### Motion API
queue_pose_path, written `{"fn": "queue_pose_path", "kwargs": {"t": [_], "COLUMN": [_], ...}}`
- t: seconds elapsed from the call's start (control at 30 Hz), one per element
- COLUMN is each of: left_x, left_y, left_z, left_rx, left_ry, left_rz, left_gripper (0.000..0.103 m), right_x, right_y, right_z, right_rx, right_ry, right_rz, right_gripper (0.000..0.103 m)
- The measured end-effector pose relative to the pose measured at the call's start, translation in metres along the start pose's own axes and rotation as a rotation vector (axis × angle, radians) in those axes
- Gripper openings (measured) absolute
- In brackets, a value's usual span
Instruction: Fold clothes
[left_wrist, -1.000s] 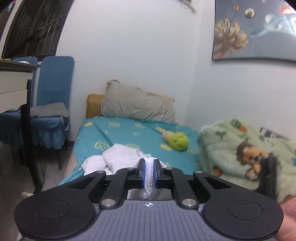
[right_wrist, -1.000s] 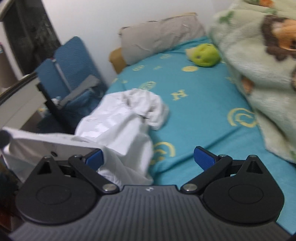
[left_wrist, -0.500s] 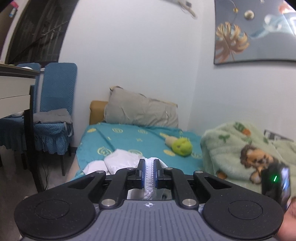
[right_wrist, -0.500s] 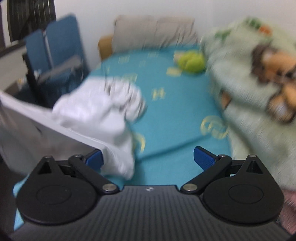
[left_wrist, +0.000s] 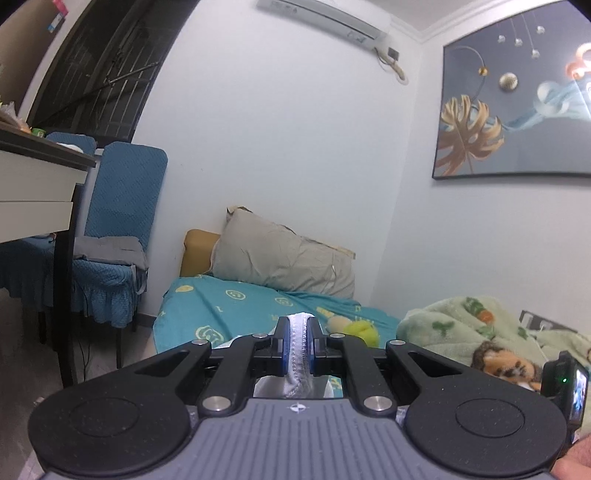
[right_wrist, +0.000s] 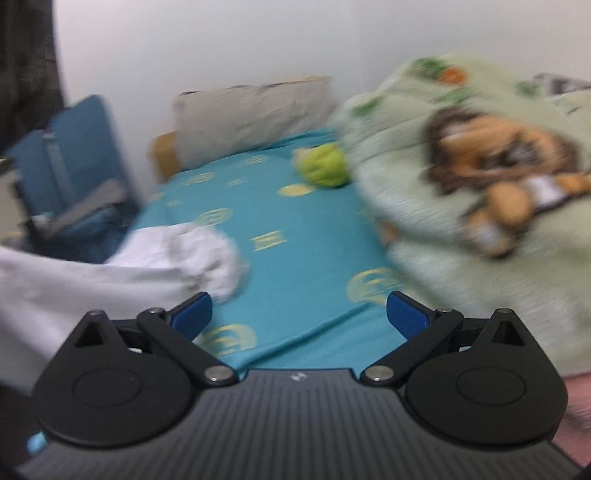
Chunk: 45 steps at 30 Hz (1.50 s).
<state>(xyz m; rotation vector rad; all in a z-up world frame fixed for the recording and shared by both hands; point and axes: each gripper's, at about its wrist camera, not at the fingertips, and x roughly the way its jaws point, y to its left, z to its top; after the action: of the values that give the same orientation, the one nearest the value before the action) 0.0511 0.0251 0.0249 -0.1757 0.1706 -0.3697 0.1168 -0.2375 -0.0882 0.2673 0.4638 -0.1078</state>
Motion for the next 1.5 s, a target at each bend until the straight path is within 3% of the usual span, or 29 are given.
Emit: {"fn": "queue_pose_path", "kwargs": {"t": [0.17,0.27,0.4,0.6,0.7,0.8,0.87,0.9,0.93,0.97,1.0,1.03,1.07,1.23,1.33,1.47,1.5], "left_x": [0.004,0.010,0.013,0.010,0.010,0.011,0.011,0.011,0.011,0.012,0.014,0.017,0.019,0.032,0.042,0.054,0.055], "left_y": [-0.010,-0.019,-0.029,-0.025,-0.021,-0.021,-0.022,-0.021,-0.019,-0.018,-0.017,-0.016,-0.014,0.005,0.013,0.016,0.016], "left_z": [-0.005,-0.013,-0.023,-0.022,-0.020,-0.019,-0.017,-0.016,-0.016,-0.016,-0.016,-0.018,-0.019,-0.023,-0.030,-0.048,-0.052], "left_rx": [0.043,0.084,0.123,0.084,0.065,0.064,0.054,0.041,0.029,0.023,0.023,0.025,0.022,-0.029,-0.019,0.001,0.009], "left_ry": [0.033,0.074,0.094,0.058,0.063,0.067,0.064,0.065,0.069,0.081,0.095,0.111,0.129,0.215,0.307,0.424,0.446], "left_rz": [-0.032,-0.059,-0.086,-0.069,-0.051,-0.060,-0.081,-0.091,-0.096,-0.095,-0.086,-0.074,-0.061,0.015,0.047,0.050,0.049], "left_gripper": [0.010,0.010,0.010,0.010,0.010,0.010,0.010,0.010,0.011,0.011,0.011,0.011,0.011,0.011,0.013,0.023,0.030], "right_x": [-0.004,0.003,0.026,0.051,0.038,0.013,0.000,0.003,0.008,0.014,0.014,0.015,0.015,0.016,0.017,0.017,0.015], "right_y": [0.040,0.059,0.062,0.043,0.032,0.025,0.021,0.018,0.014,0.011,0.011,0.013,0.014,0.020,0.024,0.028,0.028], "right_z": [-0.009,-0.011,-0.010,-0.021,-0.018,-0.009,-0.005,-0.003,-0.002,-0.001,0.000,0.001,0.002,0.007,0.010,0.014,0.015], "right_rx": [-0.067,-0.080,-0.046,-0.072,-0.054,-0.049,-0.045,-0.037,-0.028,-0.019,-0.017,-0.017,-0.016,-0.014,-0.013,-0.010,-0.009], "right_ry": [0.004,0.017,0.050,0.195,0.138,-0.040,-0.132,-0.113,-0.082,-0.051,-0.043,-0.039,-0.036,-0.017,-0.006,0.003,0.000], "right_rz": [0.280,0.346,0.283,0.067,-0.026,-0.156,-0.195,-0.173,-0.145,-0.116,-0.096,-0.077,-0.059,0.033,0.088,0.154,0.163], "right_gripper": [0.103,0.103,0.103,0.103,0.103,0.103,0.102,0.100,0.087,0.059,0.044,0.022,0.018,0.013,0.012,0.012,0.012]}}
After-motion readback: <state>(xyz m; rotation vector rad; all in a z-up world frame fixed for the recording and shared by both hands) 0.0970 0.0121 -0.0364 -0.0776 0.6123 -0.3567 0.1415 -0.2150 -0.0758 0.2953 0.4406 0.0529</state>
